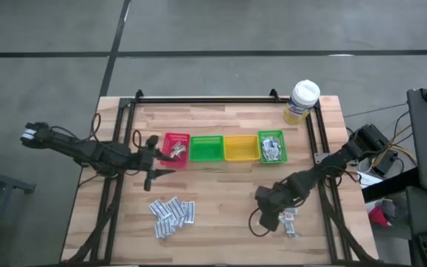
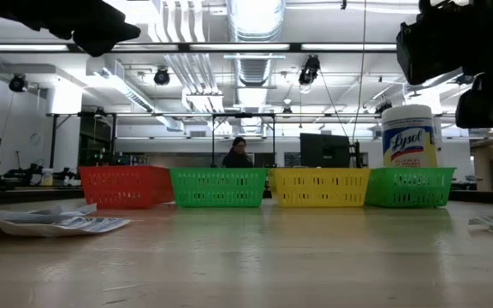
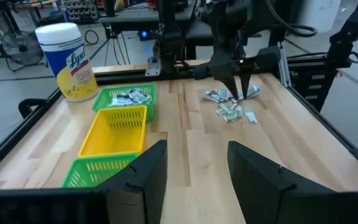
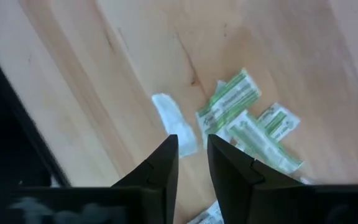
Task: Pick & Place First Aid Supplies
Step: Put the green bandage into the red bin
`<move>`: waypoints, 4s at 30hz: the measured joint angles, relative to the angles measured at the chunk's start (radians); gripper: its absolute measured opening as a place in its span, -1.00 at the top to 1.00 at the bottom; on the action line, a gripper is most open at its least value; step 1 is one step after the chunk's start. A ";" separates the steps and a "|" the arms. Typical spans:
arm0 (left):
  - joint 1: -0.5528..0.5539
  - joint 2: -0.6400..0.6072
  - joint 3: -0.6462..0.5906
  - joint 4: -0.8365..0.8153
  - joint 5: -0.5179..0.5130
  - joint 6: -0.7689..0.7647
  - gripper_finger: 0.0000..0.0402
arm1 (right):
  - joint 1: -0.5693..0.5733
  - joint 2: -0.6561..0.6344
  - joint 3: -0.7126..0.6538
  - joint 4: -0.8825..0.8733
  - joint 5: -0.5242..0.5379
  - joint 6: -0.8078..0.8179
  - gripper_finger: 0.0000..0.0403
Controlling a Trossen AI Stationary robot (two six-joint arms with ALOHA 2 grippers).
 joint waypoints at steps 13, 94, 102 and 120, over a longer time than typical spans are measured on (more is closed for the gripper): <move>-0.001 -0.073 -0.045 0.001 0.007 -0.026 0.18 | -0.037 0.000 -0.003 0.002 0.055 -0.255 0.35; 0.000 -0.065 -0.046 0.001 0.010 -0.055 0.18 | -0.059 0.171 0.091 -0.053 0.075 -0.525 0.96; -0.001 -0.057 -0.046 0.001 0.064 -0.088 0.18 | -0.059 0.170 0.181 -0.060 0.114 -0.586 0.96; -0.001 0.178 -0.046 0.305 0.131 -0.021 0.18 | -0.060 0.168 0.308 0.404 1.090 -0.844 0.96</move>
